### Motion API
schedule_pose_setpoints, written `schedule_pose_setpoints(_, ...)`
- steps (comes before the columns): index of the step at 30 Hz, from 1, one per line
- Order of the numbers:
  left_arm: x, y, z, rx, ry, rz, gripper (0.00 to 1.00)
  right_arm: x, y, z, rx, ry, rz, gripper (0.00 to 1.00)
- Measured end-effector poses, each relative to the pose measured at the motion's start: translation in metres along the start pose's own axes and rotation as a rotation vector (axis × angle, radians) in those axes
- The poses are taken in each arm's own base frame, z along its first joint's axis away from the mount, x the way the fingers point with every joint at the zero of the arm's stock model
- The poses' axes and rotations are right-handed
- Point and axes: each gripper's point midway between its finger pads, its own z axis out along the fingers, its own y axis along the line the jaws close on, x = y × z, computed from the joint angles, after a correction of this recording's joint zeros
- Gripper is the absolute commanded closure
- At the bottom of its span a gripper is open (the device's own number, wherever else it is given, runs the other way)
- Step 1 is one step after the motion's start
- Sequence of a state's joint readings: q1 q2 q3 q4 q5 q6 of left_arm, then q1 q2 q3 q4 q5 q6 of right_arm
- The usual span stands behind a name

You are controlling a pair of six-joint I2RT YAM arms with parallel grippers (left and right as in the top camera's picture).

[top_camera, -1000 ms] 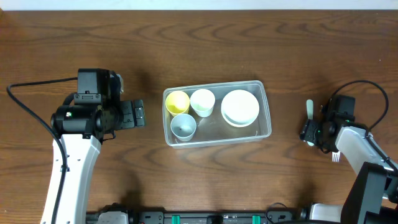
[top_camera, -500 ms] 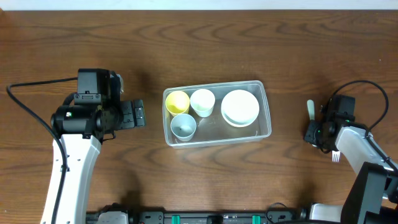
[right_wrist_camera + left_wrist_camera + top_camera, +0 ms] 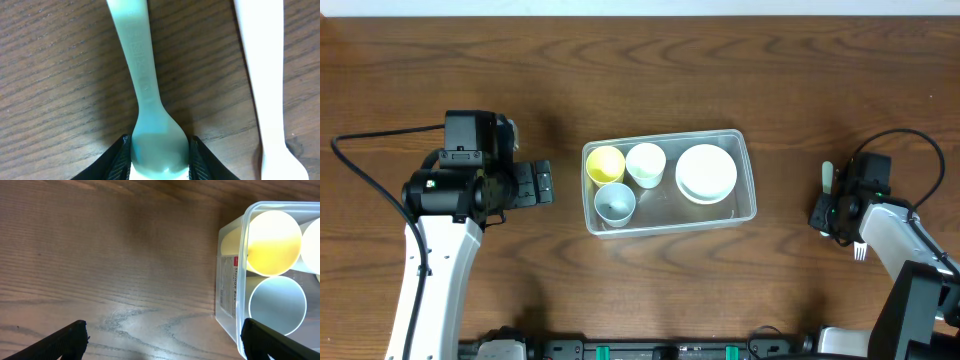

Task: Pack container
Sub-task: 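Lower the right gripper to the light-green spoon and grasp it, then carry the spoon into the container and release it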

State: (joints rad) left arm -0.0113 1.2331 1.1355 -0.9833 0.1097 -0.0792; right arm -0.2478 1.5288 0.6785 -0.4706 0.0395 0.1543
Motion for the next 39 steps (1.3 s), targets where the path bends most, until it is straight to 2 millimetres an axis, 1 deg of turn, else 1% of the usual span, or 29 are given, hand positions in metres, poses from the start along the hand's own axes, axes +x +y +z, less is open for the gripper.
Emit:
schedule_pose_setpoints(3,0.000,0.000,0.000,0.000,0.000,0.000,0.02,0.000,0.000,0.000,0.000,0.000,0.000,0.76)
schedule_pose_setpoints(11,0.000,0.000,0.000,0.000,0.000,0.000,0.02,0.000,0.000,0.000,0.000,0.000,0.000,0.81)
schedule_pose_setpoints(12,0.000,0.000,0.000,0.000,0.000,0.000,0.02,0.000,0.000,0.000,-0.001,0.000,0.000,0.84)
schedule_pose_setpoints(15,0.000,0.000,0.000,0.000,0.000,0.000,0.02,0.000,0.000,0.000,-0.001,-0.001,0.000,0.99)
schedule_pose_setpoints(21,0.000,0.000,0.000,0.000,0.000,0.000,0.02,-0.002,0.003,0.000,-0.017,-0.006,0.003,0.99)
schedule_pose_setpoints(25,0.000,0.000,0.000,0.000,0.001,0.000,0.02,0.004,0.013,-0.004,-0.074,0.036,0.002,0.99)
schedule_pose_setpoints(26,0.000,0.000,0.000,0.000,0.000,0.000,0.02,0.004,0.017,-0.009,-0.093,0.054,0.002,0.99)
schedule_pose_setpoints(27,0.000,0.000,0.000,0.000,0.001,0.000,0.02,0.001,0.020,-0.014,-0.111,0.058,-0.001,0.99)
schedule_pose_setpoints(29,0.000,0.000,0.000,0.000,0.001,0.000,0.02,-0.014,0.029,-0.030,-0.145,0.035,-0.020,0.99)
schedule_pose_setpoints(30,0.000,0.000,0.000,0.000,0.001,0.000,0.02,-0.030,0.038,-0.046,-0.167,-0.004,-0.048,0.99)
schedule_pose_setpoints(31,0.000,0.000,0.000,0.000,0.001,0.000,0.02,-0.040,0.043,-0.056,-0.180,-0.034,-0.066,0.99)
schedule_pose_setpoints(33,0.000,0.000,0.000,0.000,0.001,0.000,0.02,-0.065,0.063,-0.092,-0.219,-0.126,-0.153,0.99)
schedule_pose_setpoints(35,0.000,0.000,0.000,0.000,0.001,0.000,0.02,-0.082,0.086,-0.128,-0.255,-0.212,-0.268,0.99)
schedule_pose_setpoints(36,0.000,0.000,0.000,0.000,0.001,0.000,0.02,-0.087,0.104,-0.151,-0.282,-0.261,-0.367,0.99)
schedule_pose_setpoints(37,0.000,0.000,0.000,0.000,0.001,0.000,0.02,-0.087,0.116,-0.165,-0.303,-0.288,-0.442,0.99)
schedule_pose_setpoints(38,0.000,0.000,0.000,0.000,0.001,0.000,0.02,-0.082,0.134,-0.183,-0.334,-0.315,-0.566,0.99)
schedule_pose_setpoints(39,0.000,0.000,0.000,0.000,0.001,0.000,0.02,-0.074,0.149,-0.194,-0.361,-0.330,-0.674,0.99)
